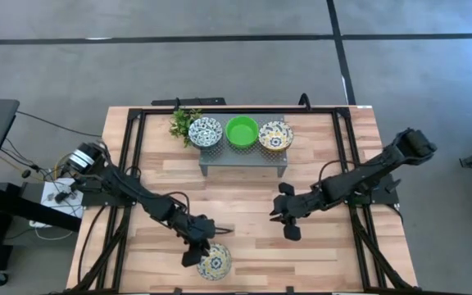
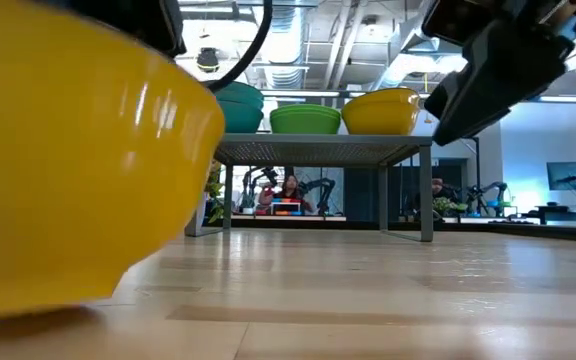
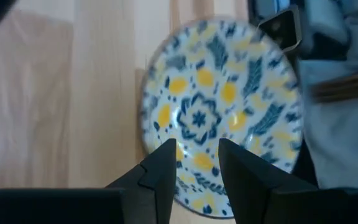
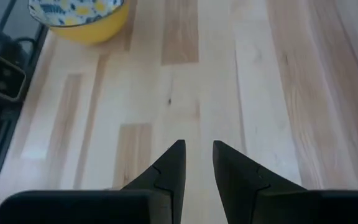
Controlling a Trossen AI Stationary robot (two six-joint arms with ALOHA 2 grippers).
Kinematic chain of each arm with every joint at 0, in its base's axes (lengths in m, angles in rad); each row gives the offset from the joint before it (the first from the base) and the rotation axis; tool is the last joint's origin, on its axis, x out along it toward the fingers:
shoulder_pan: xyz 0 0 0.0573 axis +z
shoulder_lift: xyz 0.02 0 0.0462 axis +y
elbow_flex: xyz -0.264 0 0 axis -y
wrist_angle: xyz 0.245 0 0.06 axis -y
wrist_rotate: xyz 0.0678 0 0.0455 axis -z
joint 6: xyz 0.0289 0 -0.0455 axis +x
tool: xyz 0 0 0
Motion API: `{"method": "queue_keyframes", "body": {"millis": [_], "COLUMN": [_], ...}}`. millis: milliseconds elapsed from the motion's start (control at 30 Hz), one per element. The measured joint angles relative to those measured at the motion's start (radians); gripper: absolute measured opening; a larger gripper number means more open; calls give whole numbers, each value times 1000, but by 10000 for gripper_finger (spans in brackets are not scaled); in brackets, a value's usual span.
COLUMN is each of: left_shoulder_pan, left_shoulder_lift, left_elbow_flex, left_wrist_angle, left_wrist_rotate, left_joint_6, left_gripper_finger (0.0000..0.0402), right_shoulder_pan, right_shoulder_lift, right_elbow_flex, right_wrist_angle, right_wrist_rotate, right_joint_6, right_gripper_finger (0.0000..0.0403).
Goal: Pick & Place Mini bowls
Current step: Stack the yellow and white patterned bowl on the other yellow and white patterned bowls on the shelf
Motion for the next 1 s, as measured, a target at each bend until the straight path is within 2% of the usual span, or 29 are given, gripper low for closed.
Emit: {"method": "queue_keyframes", "body": {"millis": [200,433,533,667,867,1000], "left_shoulder_pan": [-12,-12,-11,-7,-8,-8], "left_shoulder_lift": [-3,-149,-177,-149,-41,-21], "left_elbow_flex": [0,0,0,0,-1,-1], "left_wrist_angle": [-4,-7,-9,-32,-38,-39], "left_wrist_rotate": [7,-2,-44,-73,-64,-57], "left_joint_6": [1,32,45,44,14,9], "left_gripper_finger": [122,122,122,122,122,122], "right_shoulder_pan": [-27,-77,-102,-133,-160,-166], "right_shoulder_lift": [39,82,109,135,160,174], "right_elbow_flex": [11,12,12,12,12,11], "right_wrist_angle": [58,208,255,300,317,338], "right_wrist_rotate": [2,1,0,-4,-27,-27], "right_joint_6": [0,-16,-16,-18,-18,-18], "right_gripper_finger": [77,77,77,77,77,77]}}
